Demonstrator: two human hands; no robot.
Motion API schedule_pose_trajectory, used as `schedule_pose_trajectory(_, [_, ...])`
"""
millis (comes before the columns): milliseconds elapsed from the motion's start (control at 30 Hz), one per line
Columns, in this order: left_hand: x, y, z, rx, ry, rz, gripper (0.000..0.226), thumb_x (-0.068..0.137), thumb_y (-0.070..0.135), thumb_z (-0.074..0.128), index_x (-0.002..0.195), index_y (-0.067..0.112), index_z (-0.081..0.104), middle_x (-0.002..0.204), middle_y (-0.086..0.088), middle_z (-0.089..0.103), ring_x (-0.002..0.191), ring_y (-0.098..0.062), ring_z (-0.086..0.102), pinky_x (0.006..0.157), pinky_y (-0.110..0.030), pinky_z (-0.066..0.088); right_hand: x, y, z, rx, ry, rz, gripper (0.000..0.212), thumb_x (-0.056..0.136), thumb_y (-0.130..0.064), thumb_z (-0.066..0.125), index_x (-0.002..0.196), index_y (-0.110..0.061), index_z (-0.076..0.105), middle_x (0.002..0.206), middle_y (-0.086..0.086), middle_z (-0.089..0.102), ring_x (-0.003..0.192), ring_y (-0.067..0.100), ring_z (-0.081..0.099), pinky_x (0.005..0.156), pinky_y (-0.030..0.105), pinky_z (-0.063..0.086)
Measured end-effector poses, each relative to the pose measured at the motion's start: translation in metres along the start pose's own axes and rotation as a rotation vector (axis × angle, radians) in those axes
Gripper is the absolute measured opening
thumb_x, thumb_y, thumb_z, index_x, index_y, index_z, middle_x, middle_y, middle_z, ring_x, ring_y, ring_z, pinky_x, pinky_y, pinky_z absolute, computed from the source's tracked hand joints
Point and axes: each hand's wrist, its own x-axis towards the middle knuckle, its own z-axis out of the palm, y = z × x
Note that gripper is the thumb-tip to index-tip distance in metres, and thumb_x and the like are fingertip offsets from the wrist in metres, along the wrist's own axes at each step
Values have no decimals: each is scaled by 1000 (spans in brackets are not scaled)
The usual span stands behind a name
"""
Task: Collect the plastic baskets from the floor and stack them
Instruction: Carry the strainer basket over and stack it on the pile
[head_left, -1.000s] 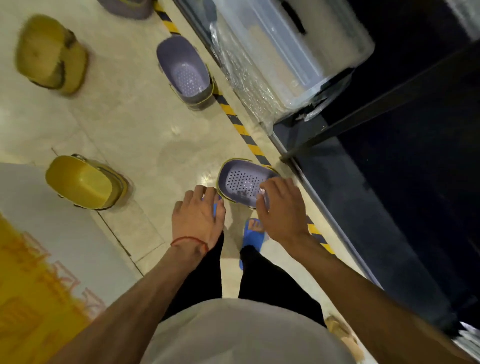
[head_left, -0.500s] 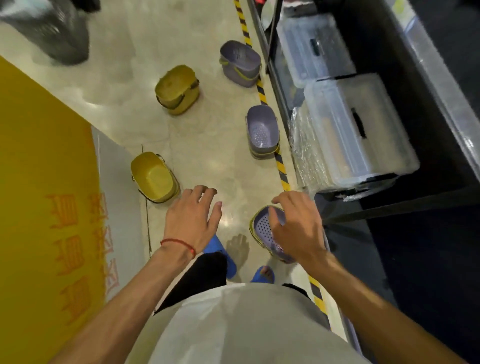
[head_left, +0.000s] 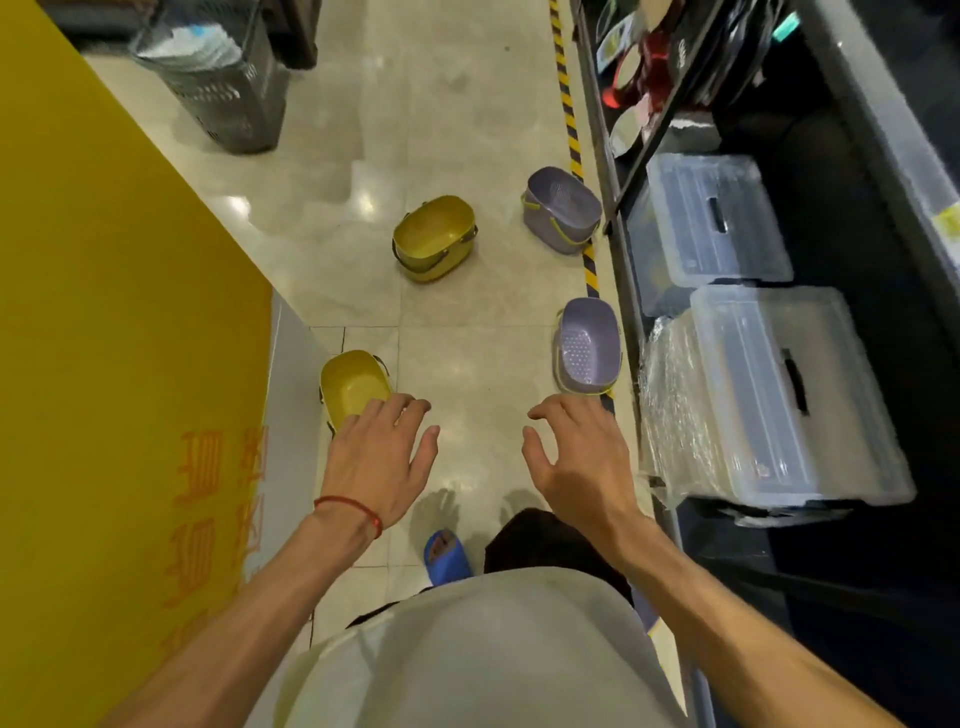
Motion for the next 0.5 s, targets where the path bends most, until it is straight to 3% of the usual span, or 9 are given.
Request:
schedule_pose_trajectory(133, [24,-41,-3,-9,22,-106,32,101,38,44,121,20,62,113,1,63,92,-22,60,71,-37,49,59,-22,17,-21,-86,-75,24,95,-32,59,111,-18,69,113,-5,64,107,15,55,89,30,42])
schedule_pose_trajectory(333, [66,-91,7,-3,20,-303,31,101,38,44,120,18,60,112,-1,63,94,-25,59,73,-40,49,166,-41,54,24,-205,-313,23,97,-26,58,108,-11,70,112,3,66,104,25,58,86,40,47])
schedule_pose_trajectory(500, [112,-108,16,-22,30,-562,33,101,41,42,121,21,60,115,2,63,99,-23,59,76,-39,49,266,-52,93,70,-364,-544,24,93,-27,64,111,-12,71,113,3,67,104,23,60,85,37,48])
